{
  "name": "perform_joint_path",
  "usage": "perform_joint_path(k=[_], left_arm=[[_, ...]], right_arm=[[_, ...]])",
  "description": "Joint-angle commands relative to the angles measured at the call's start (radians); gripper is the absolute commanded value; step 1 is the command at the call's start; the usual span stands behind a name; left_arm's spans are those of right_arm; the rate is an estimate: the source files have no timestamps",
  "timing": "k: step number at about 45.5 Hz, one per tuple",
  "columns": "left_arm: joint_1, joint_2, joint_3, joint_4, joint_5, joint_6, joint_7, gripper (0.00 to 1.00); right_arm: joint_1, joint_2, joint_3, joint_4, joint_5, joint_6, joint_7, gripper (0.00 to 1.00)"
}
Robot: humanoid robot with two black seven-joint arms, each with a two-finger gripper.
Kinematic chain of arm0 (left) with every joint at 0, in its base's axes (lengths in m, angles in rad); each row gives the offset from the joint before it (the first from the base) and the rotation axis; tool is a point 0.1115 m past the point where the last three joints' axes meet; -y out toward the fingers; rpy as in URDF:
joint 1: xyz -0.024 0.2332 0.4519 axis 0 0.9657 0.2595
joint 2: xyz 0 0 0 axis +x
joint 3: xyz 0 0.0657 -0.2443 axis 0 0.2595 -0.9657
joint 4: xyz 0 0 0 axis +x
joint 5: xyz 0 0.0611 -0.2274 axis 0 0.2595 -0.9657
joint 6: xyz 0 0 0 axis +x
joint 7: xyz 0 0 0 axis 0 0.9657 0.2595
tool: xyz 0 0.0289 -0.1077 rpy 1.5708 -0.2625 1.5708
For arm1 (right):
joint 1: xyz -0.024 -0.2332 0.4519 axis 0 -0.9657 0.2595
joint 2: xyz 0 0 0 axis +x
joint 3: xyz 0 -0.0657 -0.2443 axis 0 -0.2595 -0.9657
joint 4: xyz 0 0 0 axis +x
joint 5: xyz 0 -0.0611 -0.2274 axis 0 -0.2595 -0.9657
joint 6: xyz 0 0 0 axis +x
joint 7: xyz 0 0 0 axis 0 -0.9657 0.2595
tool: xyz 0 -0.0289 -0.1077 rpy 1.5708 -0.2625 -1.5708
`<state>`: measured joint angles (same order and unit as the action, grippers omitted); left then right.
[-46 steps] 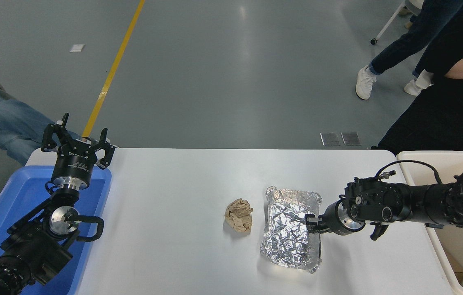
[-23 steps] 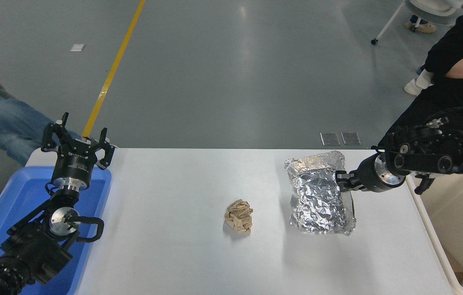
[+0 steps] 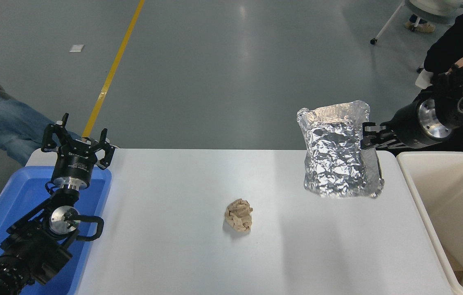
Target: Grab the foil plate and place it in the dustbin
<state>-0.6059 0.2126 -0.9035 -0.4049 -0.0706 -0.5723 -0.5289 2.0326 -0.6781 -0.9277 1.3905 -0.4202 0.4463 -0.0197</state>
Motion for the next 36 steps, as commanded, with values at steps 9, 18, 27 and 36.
perform_joint_path(k=[9,18,27,36], left_arm=[[0.000,0.001,0.000,0.000,0.000,0.000,0.001,0.99],[0.000,0.001,0.000,0.000,0.000,0.000,0.000,0.99],[0.000,-0.001,0.000,0.000,0.000,0.000,0.001,0.99],[0.000,-0.001,0.000,0.000,0.000,0.000,0.000,0.99]], right_arm=[[0.186,-0.047,-0.017,0.067,0.000,0.080,0.000,0.00],[0.170,-0.051,-0.023,0.048,-0.003,0.071,-0.009,0.00],[0.091,-0.061,-0.019,-0.115,0.009,0.066,-0.009,0.00],[-0.057,-0.100,0.007,-0.330,0.017,0.062,-0.009,0.00]])
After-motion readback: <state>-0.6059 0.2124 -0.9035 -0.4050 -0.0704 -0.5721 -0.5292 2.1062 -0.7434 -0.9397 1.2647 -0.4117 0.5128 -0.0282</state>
